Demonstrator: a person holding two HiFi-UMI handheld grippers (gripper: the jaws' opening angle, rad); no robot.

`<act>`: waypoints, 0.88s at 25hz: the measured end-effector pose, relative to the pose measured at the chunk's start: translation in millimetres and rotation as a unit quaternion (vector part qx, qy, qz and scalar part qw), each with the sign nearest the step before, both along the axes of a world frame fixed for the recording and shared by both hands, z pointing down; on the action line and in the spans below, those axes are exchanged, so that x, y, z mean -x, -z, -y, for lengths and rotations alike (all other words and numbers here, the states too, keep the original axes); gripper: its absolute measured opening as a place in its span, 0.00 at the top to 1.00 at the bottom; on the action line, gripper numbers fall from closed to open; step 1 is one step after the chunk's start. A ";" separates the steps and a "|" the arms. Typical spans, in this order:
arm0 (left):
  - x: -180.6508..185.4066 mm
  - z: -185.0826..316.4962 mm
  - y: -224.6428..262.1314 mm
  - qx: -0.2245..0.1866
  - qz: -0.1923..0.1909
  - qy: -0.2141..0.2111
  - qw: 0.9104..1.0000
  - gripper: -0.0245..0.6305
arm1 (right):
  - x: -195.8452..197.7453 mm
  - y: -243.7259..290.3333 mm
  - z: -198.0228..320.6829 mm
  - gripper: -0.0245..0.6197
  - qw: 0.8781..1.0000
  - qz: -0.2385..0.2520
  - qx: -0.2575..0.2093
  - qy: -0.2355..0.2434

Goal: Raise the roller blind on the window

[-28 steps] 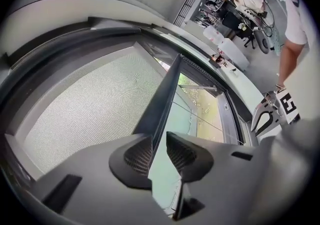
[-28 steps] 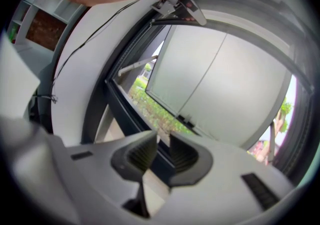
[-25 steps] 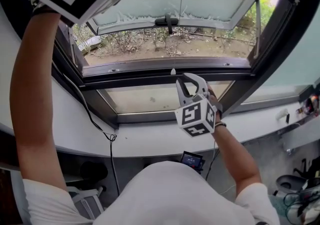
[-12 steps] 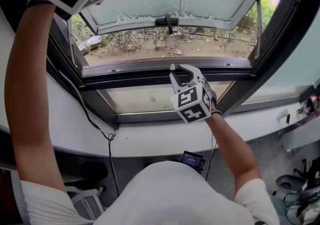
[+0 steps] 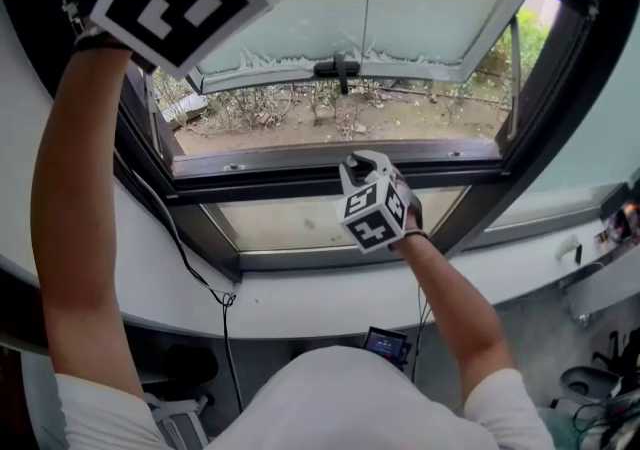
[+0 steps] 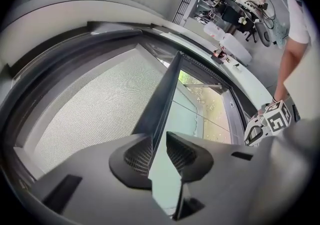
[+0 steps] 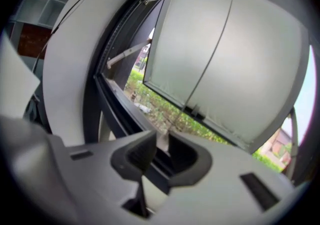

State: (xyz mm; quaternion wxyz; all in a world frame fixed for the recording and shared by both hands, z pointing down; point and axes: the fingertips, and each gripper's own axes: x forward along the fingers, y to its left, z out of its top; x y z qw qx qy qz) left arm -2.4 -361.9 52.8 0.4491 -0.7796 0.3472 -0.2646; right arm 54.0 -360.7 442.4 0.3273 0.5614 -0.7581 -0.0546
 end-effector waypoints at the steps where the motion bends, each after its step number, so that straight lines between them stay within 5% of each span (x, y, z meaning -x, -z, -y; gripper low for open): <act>1: 0.1 -0.1 0.4 -0.001 0.000 0.000 1.000 0.81 | 1.6 -4.8 -4.2 0.83 1.000 -0.013 0.002 0.003; 7: 4.0 1.1 4.5 -0.007 -0.028 -0.016 0.999 0.81 | 6.3 -0.7 -0.8 0.83 0.979 -0.202 -0.023 0.026; 14: 10.4 -15.1 7.2 -0.015 -0.139 -0.063 0.988 0.81 | -0.1 -3.9 -6.1 0.83 0.976 -0.215 0.010 0.026; 22: 10.9 -36.0 -19.5 0.022 -0.199 -0.099 0.975 0.81 | -5.5 -3.2 -10.8 0.83 0.976 -0.217 0.007 0.020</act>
